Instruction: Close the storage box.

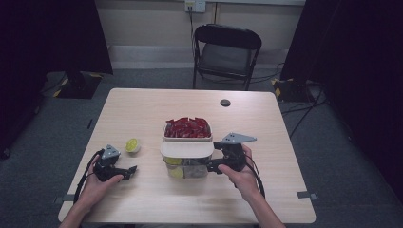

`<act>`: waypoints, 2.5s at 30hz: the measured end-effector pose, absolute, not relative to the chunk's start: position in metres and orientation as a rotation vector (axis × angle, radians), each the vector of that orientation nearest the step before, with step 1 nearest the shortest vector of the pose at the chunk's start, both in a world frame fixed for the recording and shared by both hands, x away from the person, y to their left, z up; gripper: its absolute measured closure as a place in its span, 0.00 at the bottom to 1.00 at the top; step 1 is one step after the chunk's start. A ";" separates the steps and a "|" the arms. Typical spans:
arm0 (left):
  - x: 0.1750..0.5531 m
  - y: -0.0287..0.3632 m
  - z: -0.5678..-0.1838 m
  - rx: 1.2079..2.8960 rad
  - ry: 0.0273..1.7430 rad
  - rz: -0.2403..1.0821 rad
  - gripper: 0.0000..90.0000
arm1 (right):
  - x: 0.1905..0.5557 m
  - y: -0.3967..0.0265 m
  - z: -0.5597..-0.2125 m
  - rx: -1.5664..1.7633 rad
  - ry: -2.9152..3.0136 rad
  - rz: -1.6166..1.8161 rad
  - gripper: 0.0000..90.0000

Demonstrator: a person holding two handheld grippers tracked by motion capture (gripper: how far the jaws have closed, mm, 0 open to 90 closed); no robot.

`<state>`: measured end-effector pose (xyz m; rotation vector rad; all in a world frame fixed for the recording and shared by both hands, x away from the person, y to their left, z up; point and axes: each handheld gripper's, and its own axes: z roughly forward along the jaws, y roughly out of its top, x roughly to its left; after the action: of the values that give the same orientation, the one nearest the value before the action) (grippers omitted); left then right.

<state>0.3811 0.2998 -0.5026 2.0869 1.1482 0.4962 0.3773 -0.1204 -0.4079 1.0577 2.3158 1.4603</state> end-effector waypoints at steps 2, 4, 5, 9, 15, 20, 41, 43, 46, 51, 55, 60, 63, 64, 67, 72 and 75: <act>0.381 0.300 -0.503 2.086 1.148 0.496 0.08 | 0.376 -0.122 -0.412 1.058 2.332 1.446 0.17; 0.381 0.300 -0.503 2.087 1.148 0.496 0.08 | 0.374 -0.125 -0.416 1.067 2.337 1.433 0.17; 0.381 0.300 -0.503 2.087 1.148 0.496 0.08 | 0.373 -0.126 -0.418 1.072 2.339 1.427 0.17; 0.381 0.300 -0.503 2.087 1.148 0.496 0.08 | 0.371 -0.131 -0.424 1.083 2.355 1.413 0.17; 0.381 0.300 -0.503 2.086 1.148 0.496 0.08 | 0.370 -0.130 -0.429 1.077 2.374 1.410 0.17; 0.381 0.300 -0.503 2.086 1.148 0.496 0.08 | 0.369 -0.127 -0.434 1.062 2.404 1.398 0.17; 0.381 0.300 -0.503 2.087 1.149 0.496 0.08 | 0.365 -0.157 -0.435 1.147 2.320 1.345 0.17; 0.381 0.300 -0.503 2.087 1.149 0.496 0.08 | 0.365 -0.164 -0.432 1.166 2.297 1.348 0.17; 0.381 0.300 -0.503 2.088 1.147 0.494 0.08 | 0.366 -0.173 -0.427 1.179 2.262 1.353 0.17; 0.382 0.300 -0.503 2.086 1.147 0.494 0.08 | 0.371 -0.192 -0.422 1.220 2.199 1.339 0.17; 0.382 0.300 -0.503 2.088 1.145 0.495 0.08 | 0.375 -0.209 -0.424 1.275 2.155 1.307 0.17; 0.382 0.300 -0.503 2.088 1.145 0.496 0.08 | 0.381 -0.229 -0.433 1.343 2.112 1.256 0.17; 0.382 0.300 -0.503 2.089 1.146 0.496 0.08 | 0.385 -0.239 -0.440 1.374 2.094 1.201 0.17; 0.382 0.300 -0.503 2.089 1.146 0.497 0.08 | 0.386 -0.242 -0.442 1.389 2.087 1.193 0.17; 0.382 0.300 -0.503 2.089 1.146 0.497 0.08 | 0.391 -0.251 -0.449 1.437 2.076 1.172 0.17; 0.382 0.300 -0.503 2.089 1.146 0.496 0.08 | 0.395 -0.262 -0.460 1.485 2.079 1.084 0.17; 0.382 0.300 -0.503 2.090 1.145 0.496 0.08 | 0.399 -0.266 -0.467 1.509 2.071 1.028 0.17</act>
<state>0.3819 0.2999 -0.5027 2.0899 1.1450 0.4964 0.3988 -0.2665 -0.4670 1.5087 2.0707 1.0280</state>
